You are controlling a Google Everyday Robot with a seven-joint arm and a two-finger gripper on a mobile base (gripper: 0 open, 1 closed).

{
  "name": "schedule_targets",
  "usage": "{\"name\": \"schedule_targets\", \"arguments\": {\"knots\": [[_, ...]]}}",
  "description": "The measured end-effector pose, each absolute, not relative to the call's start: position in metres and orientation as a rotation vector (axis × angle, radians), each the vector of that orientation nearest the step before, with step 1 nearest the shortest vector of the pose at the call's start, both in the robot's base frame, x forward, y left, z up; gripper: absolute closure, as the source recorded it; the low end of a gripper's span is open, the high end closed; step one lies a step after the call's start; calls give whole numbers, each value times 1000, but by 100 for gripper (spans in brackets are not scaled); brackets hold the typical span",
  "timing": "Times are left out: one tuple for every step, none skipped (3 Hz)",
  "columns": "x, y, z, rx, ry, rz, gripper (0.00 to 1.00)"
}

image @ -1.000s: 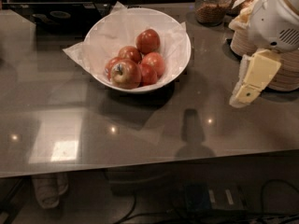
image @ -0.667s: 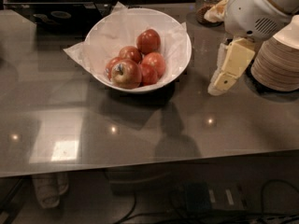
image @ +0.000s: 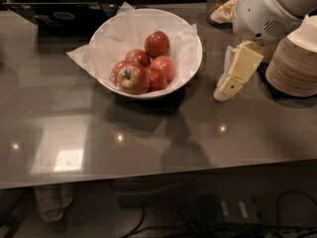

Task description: Pick apple from white bowl

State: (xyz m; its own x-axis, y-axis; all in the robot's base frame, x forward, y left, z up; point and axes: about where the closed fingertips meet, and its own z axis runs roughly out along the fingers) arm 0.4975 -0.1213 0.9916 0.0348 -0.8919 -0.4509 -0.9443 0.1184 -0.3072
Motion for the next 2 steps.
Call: {"name": "schedule_targets", "arguments": {"knots": [[513,-84,984,-1759,1753,223,0],[521,-52,982,-1766,1660,306,0]]}}
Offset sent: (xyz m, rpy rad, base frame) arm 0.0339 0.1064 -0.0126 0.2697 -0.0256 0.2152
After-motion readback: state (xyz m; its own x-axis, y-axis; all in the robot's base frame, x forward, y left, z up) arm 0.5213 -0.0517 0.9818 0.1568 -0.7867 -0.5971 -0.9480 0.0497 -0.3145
